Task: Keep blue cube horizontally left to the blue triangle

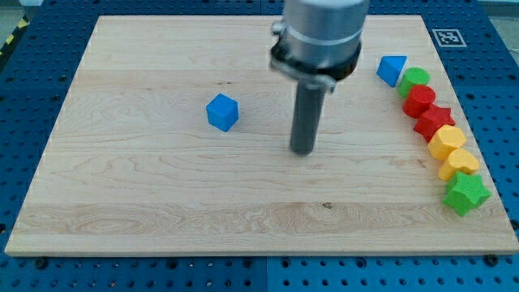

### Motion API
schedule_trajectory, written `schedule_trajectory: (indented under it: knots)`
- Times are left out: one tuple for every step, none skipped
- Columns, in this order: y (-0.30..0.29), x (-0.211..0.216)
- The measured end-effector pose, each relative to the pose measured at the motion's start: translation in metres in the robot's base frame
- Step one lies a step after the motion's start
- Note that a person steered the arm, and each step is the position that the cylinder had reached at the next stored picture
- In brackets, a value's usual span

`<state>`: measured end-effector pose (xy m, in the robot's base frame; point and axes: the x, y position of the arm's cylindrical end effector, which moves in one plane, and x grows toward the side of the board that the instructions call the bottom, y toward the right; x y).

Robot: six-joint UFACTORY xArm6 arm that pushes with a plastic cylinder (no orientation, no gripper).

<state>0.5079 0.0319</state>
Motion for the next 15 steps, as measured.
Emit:
schedule_trajectory:
  knots:
    - [-0.075,0.024]
    - [-0.128,-0.007]
    - [-0.142,-0.038]
    - [-0.126,-0.063]
    - [-0.094,-0.068]
    - [-0.069,-0.068]
    - [-0.069,-0.079]
    - [-0.069,-0.09]
    - [-0.069,-0.091]
    - [-0.069,-0.091]
    - [-0.067,-0.099]
    - [-0.051,-0.119]
    - [-0.041,-0.135]
    - [-0.037,-0.154]
    - [-0.02,-0.158]
